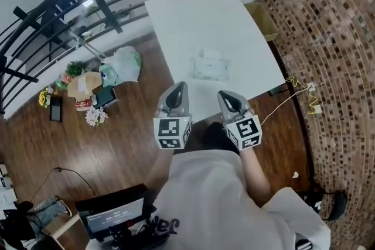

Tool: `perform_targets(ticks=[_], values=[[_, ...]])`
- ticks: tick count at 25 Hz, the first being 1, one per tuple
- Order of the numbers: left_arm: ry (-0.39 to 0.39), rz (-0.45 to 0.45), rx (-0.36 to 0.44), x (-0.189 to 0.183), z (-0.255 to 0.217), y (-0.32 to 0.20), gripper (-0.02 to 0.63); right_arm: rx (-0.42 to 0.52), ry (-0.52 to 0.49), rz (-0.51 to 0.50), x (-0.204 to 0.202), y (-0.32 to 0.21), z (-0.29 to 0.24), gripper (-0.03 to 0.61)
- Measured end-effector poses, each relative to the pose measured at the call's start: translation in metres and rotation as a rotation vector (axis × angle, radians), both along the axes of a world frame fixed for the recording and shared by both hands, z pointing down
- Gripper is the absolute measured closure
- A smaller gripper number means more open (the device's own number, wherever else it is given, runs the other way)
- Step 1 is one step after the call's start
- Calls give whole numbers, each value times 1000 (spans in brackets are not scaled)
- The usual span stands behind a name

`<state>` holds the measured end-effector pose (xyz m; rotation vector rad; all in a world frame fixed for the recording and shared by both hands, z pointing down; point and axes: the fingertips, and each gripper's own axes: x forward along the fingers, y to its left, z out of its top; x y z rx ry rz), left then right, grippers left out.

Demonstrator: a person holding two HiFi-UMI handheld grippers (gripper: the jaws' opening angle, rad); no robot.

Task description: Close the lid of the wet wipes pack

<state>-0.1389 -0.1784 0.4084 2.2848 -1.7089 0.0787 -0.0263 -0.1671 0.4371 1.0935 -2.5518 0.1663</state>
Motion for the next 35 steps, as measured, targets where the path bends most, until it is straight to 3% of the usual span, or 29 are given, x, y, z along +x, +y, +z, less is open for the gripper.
perform_targets(ticks=[3,7,12,18,21,28,30,35], values=[[-37,72,-89,18,37,-22,598,-108,-30,41,15,-28,30,588],[-89,70,-156,22,74,-74,598,-205,-81,44,23,-95,63,588],[-45,92,-290,27,114,-114,598,-327,-179,41,29,-163,86,588],[-34,146,-447,52,165,-133,598,-487,-165,64,63,-211,151,588],[-19,173,-507,60,183,-146,598,-597,-220,37,67,-238,175,588],[16,201,-588,63,206,-145,598,-823,-438,-21,54,-257,201,587],[22,212,-610,65,209,-143,598,-861,-490,-24,53,-258,203,476],[41,221,-638,66,217,-138,598,-900,-520,-32,52,-257,206,471]])
